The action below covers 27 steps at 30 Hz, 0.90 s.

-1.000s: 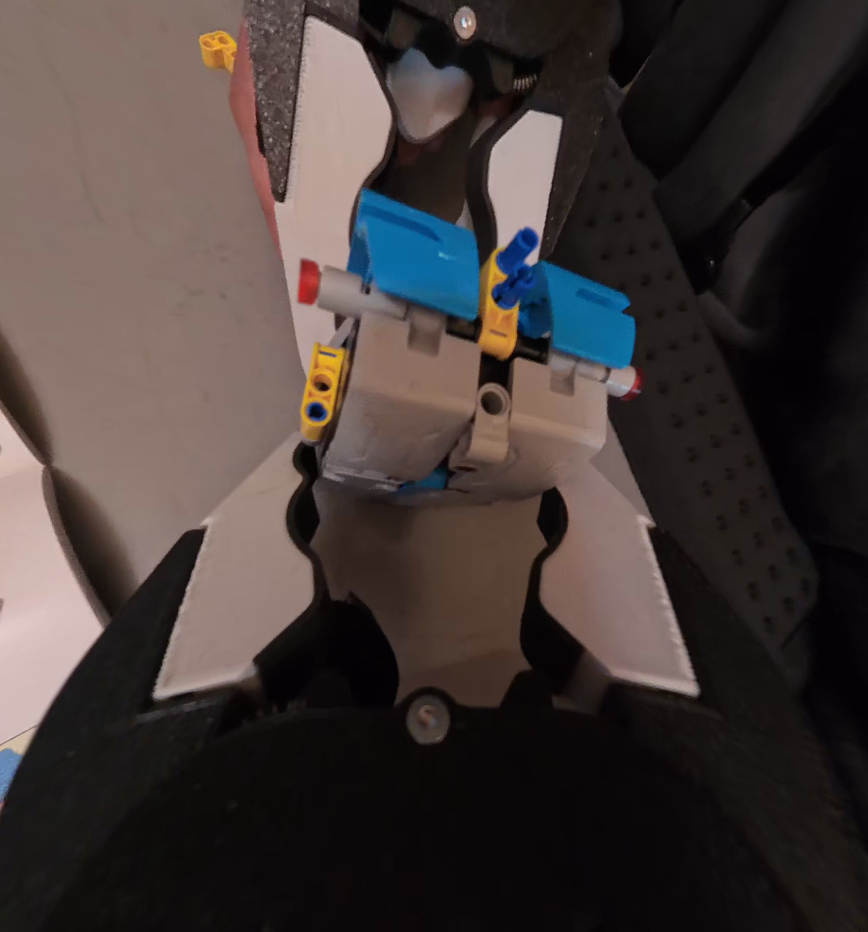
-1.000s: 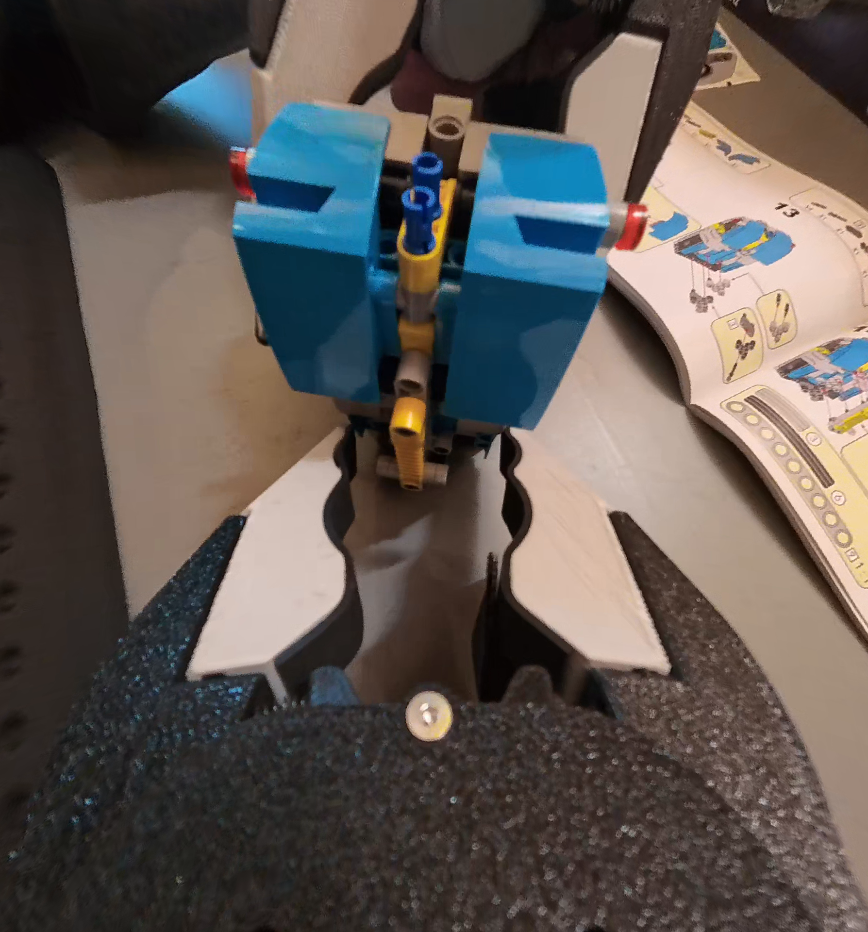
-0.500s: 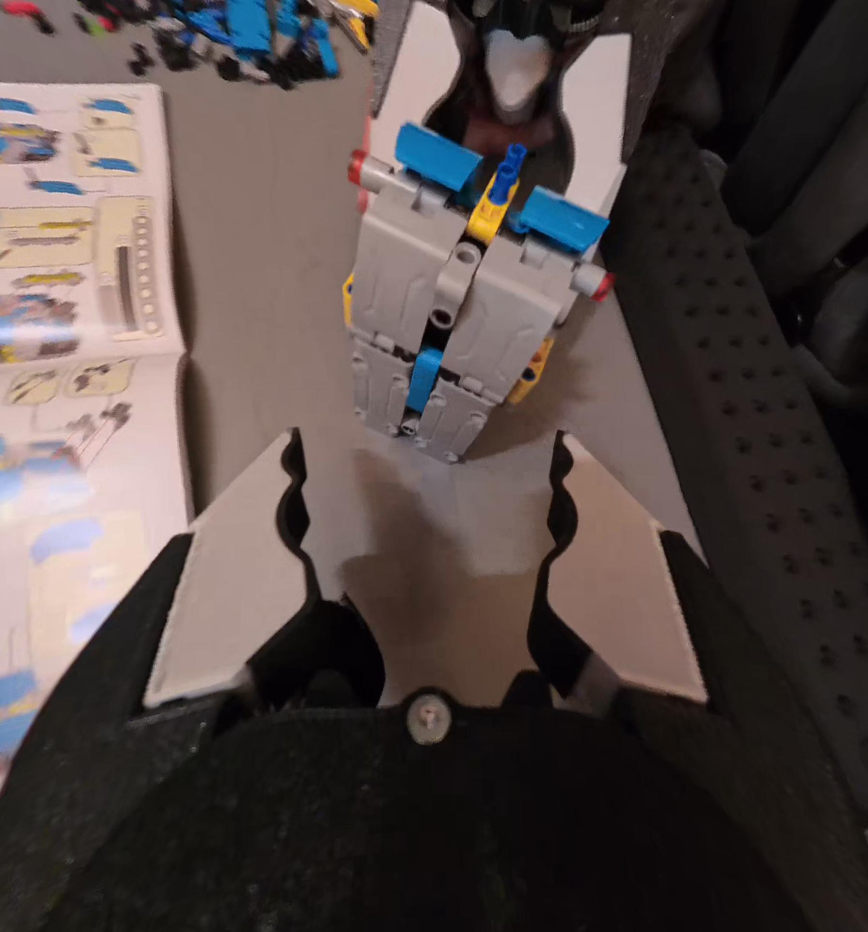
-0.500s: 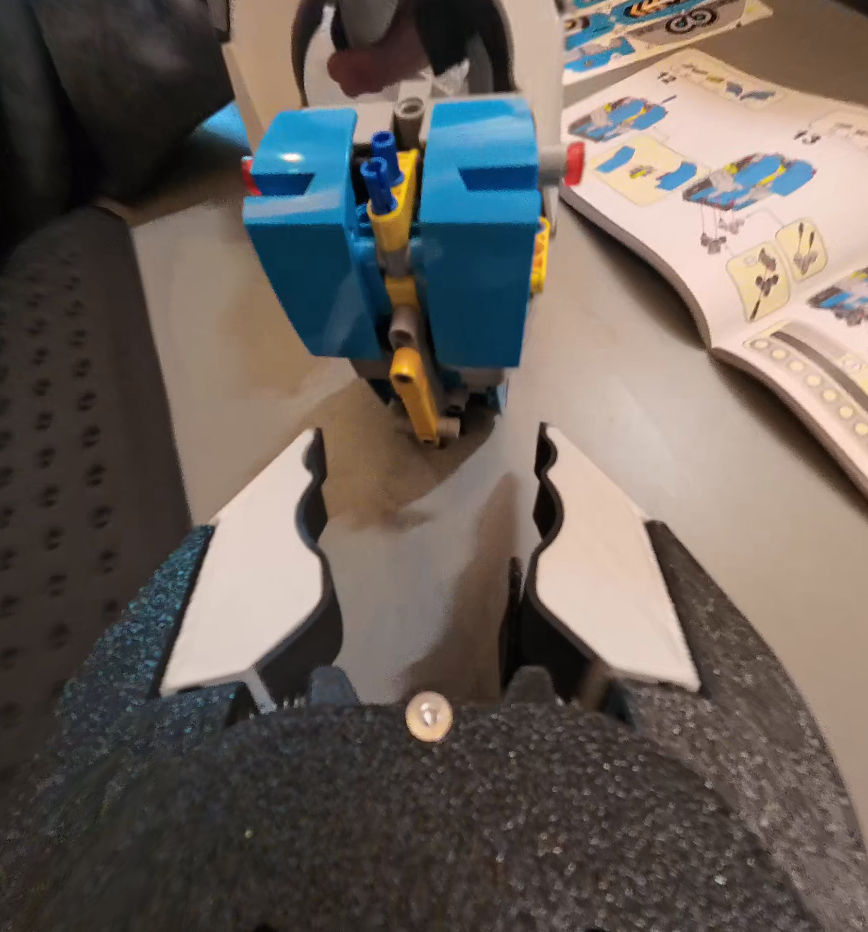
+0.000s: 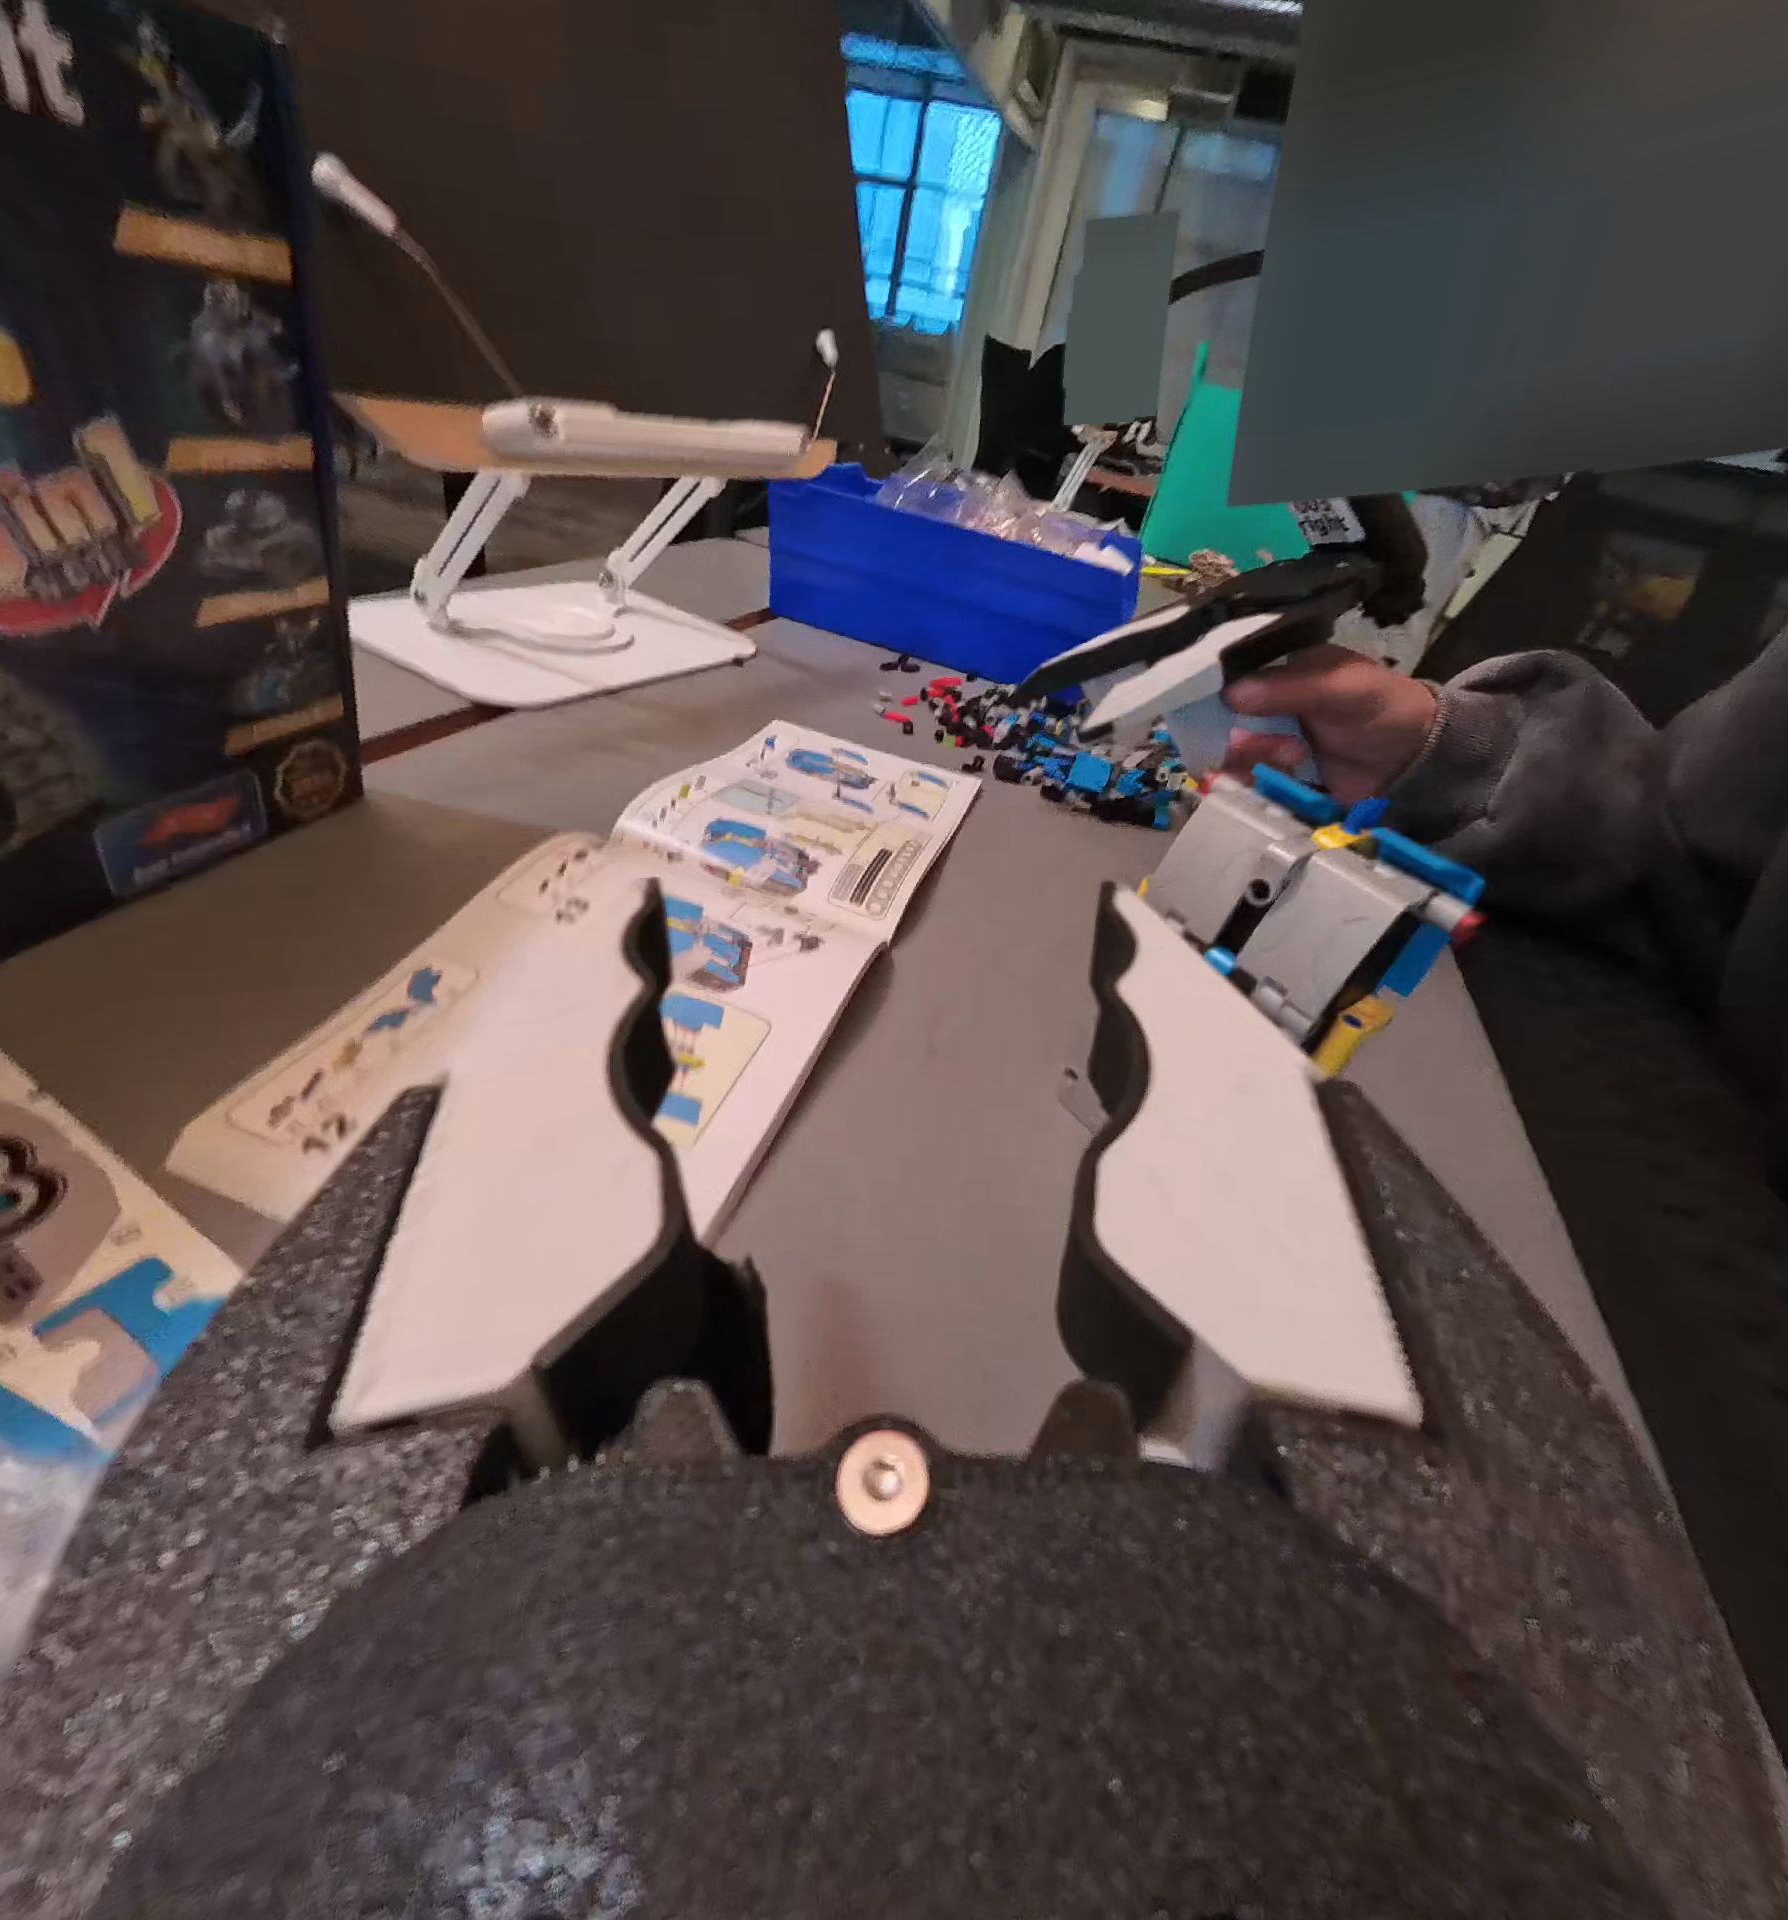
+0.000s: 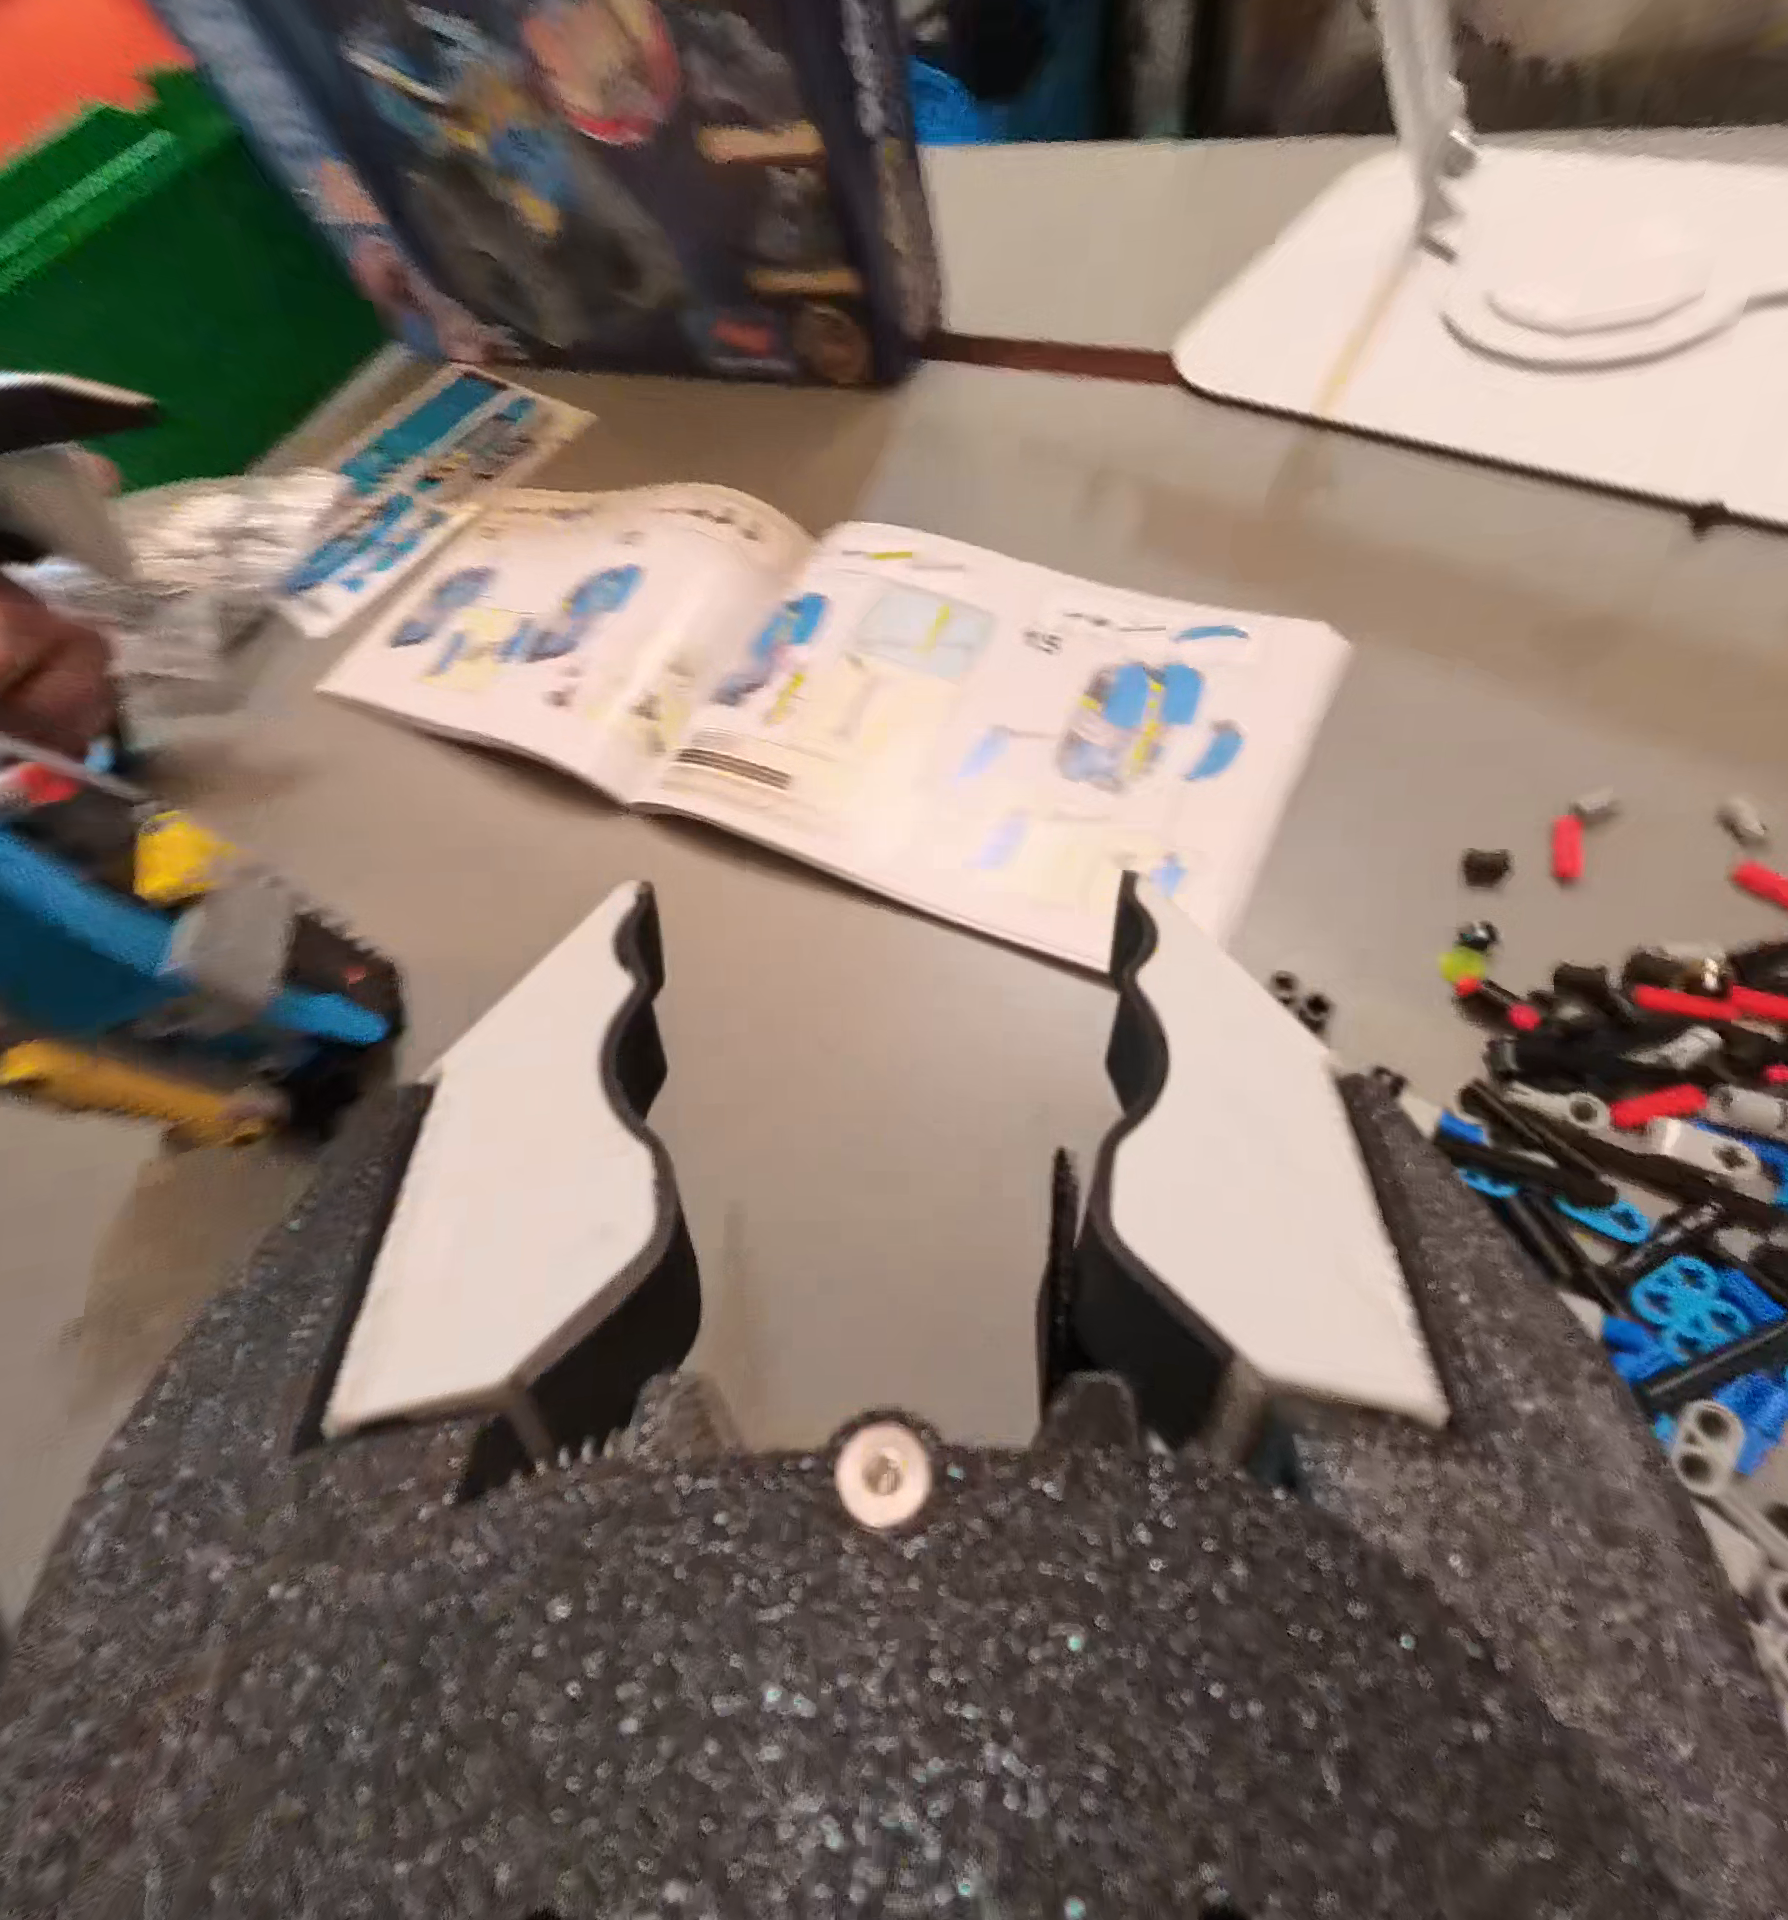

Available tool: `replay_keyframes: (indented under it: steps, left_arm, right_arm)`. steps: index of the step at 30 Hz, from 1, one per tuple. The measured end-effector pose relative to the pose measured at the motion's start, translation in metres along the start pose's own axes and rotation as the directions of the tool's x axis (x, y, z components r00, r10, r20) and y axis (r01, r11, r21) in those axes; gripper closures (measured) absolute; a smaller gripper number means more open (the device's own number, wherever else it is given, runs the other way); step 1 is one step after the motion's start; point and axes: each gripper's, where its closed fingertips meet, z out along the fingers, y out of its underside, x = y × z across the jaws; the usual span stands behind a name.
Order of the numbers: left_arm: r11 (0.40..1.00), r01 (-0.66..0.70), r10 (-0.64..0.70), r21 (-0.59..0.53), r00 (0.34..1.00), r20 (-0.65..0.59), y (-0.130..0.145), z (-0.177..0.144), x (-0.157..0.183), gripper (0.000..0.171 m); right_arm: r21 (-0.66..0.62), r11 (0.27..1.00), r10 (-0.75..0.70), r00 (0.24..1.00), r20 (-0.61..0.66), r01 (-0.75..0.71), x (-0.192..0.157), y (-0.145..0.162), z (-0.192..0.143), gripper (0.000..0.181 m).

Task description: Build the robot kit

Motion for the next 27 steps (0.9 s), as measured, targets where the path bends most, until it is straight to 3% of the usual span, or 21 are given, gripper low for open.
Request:
replay_keyframes:
  steps: [3,6,10,15,17,20,22,24,27]
  left_arm:
    - [1.000,-0.012,0.012,-0.023,1.000,-0.011,0.008,-0.001,0.005,0.107]
    - [1.000,-0.017,0.017,-0.016,1.000,0.011,0.008,-0.004,0.002,0.110]
    - [1.000,0.013,-0.014,0.023,0.999,0.047,0.004,-0.011,-0.006,0.110]
    - [1.000,-0.022,0.023,-0.017,0.999,0.030,0.009,-0.008,0.003,0.112]
    - [0.999,-0.038,0.038,-0.024,0.999,0.028,0.010,-0.008,0.007,0.113]
    - [0.998,-0.038,0.039,-0.042,0.999,0.015,0.013,-0.007,0.010,0.113]
    - [0.998,-0.040,0.041,-0.058,0.999,0.018,0.015,-0.005,0.010,0.113]
    - [0.997,-0.032,0.034,-0.073,0.999,0.025,0.017,-0.004,0.008,0.113]
    - [0.997,-0.020,0.022,-0.072,0.999,0.026,0.018,-0.004,0.008,0.113]
  right_arm:
    - [0.050,0.999,-0.014,0.992,-0.128,0.021,0.024,0.000,0.007,0.107]
    - [0.020,0.998,-0.061,0.980,-0.188,0.066,0.032,0.007,0.005,0.107]
    - [0.009,0.999,-0.047,0.982,-0.182,0.050,0.033,0.012,0.003,0.111]
    - [0.059,0.997,-0.039,0.982,-0.186,0.051,0.028,0.003,-0.015,0.114]
    - [0.108,0.993,-0.020,0.972,-0.236,0.046,0.031,-0.005,-0.048,0.114]
    - [0.147,0.987,0.004,0.891,-0.454,0.070,0.064,0.000,-0.130,0.121]
    - [0.090,0.995,0.012,0.834,-0.551,0.045,0.091,0.026,-0.180,0.128]
    - [-0.020,1.000,-0.003,0.736,-0.677,-0.014,0.127,0.067,-0.228,0.122]
    - [-0.009,0.989,0.095,0.672,-0.734,-0.149,0.156,0.115,-0.275,0.123]
